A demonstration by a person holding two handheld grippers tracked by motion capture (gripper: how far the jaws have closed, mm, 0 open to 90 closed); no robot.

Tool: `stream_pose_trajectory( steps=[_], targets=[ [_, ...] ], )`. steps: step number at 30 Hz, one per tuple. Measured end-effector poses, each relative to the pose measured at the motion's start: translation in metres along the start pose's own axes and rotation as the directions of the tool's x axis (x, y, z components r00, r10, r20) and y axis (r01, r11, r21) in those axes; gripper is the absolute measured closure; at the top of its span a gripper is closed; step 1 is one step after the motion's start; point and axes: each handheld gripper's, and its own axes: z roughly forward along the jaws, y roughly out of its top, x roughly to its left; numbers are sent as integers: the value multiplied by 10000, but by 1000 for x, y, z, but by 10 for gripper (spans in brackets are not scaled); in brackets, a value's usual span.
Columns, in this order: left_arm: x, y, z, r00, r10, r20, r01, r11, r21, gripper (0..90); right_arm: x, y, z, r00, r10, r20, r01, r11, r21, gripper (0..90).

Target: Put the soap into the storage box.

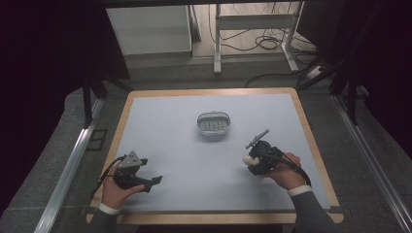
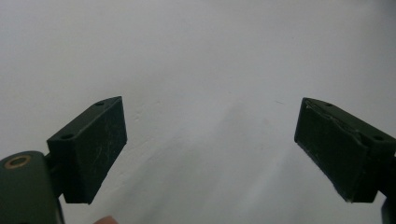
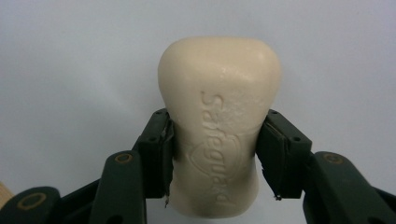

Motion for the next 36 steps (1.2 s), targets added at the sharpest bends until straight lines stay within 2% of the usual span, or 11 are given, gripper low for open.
stream_pose_trajectory(
  steps=[6, 7, 12, 36],
  targets=[
    [0, 0, 1, 10000, 6, 9, -6, 10000, 8, 97, -2, 3, -4, 9999, -117, 40, 118, 9997, -223, 491],
    [0, 0, 2, 10000, 19, -10, -19, 10000, 37, 96, -3, 5, -7, 9999, -106, 74, 109, 9987, -504, 491],
    [-1, 0, 2, 10000, 38, 11, -38, 10000, 64, 96, -4, 10, -13, 9995, -209, 231, 226, 9967, -784, 492],
    [1, 0, 1, 10000, 48, -25, -48, 10000, 45, 97, -10, 33, -8, 9982, -366, 478, 403, 9962, -772, 492]
  ],
)
